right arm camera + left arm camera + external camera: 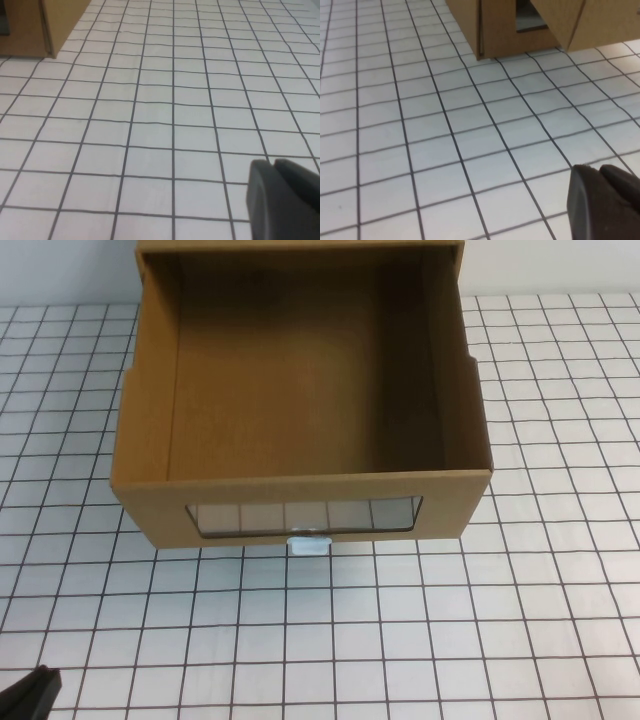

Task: Open the shoe box
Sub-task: 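Pull the top drawer of the cardboard box fully open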

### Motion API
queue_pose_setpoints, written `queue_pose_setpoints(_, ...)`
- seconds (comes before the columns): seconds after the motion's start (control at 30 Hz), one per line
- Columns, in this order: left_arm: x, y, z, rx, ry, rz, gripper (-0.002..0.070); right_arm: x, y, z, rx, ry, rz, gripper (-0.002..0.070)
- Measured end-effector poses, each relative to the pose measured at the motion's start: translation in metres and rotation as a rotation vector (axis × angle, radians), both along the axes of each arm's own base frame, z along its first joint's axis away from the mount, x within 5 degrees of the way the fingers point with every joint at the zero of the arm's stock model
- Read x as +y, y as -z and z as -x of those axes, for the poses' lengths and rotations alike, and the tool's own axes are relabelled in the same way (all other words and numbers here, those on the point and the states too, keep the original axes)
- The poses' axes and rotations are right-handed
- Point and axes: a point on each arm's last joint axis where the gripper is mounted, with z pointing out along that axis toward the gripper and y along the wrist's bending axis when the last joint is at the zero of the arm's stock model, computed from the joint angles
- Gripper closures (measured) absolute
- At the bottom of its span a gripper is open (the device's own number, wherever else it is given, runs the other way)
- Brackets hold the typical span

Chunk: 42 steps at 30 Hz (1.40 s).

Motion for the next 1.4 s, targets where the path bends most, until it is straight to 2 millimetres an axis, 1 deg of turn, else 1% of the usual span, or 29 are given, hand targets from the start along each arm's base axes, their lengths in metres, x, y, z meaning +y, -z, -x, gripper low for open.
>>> queue_pose_setpoints(0.17, 0.002, -0.005, -0.002, -0.061, -0.024, -0.005, 0.0677, 0.000, 0.000, 0.000, 0.000, -0.001, 0.002, 0.0689)
queue_pose_setpoints(0.27, 0.004, -0.007, -0.003, -0.107, -0.031, -0.054, 0.0677, 0.000, 0.000, 0.000, 0.002, -0.001, 0.000, 0.0689)
queue_pose_setpoints(0.5, 0.014, -0.017, 0.005, -0.258, -0.162, -0.028, 0.0677, 0.000, 0.000, 0.000, 0.000, -0.001, 0.001, 0.0689)
queue_pose_setpoints(0.6, 0.015, -0.014, 0.006, -0.227, -0.175, -0.035, 0.0677, 0.000, 0.000, 0.000, 0.000, -0.001, 0.001, 0.0689)
queue_pose_setpoints(0.83, 0.016, 0.003, 0.010, -0.044, -0.174, -0.081, 0.0677, 0.000, 0.000, 0.000, 0.001, -0.001, 0.002, 0.0689)
queue_pose_setpoints(1.4, 0.017, 0.005, 0.010, -0.019, -0.176, -0.095, 0.0677, 0.000, 0.000, 0.000, 0.000, -0.001, 0.001, 0.0689)
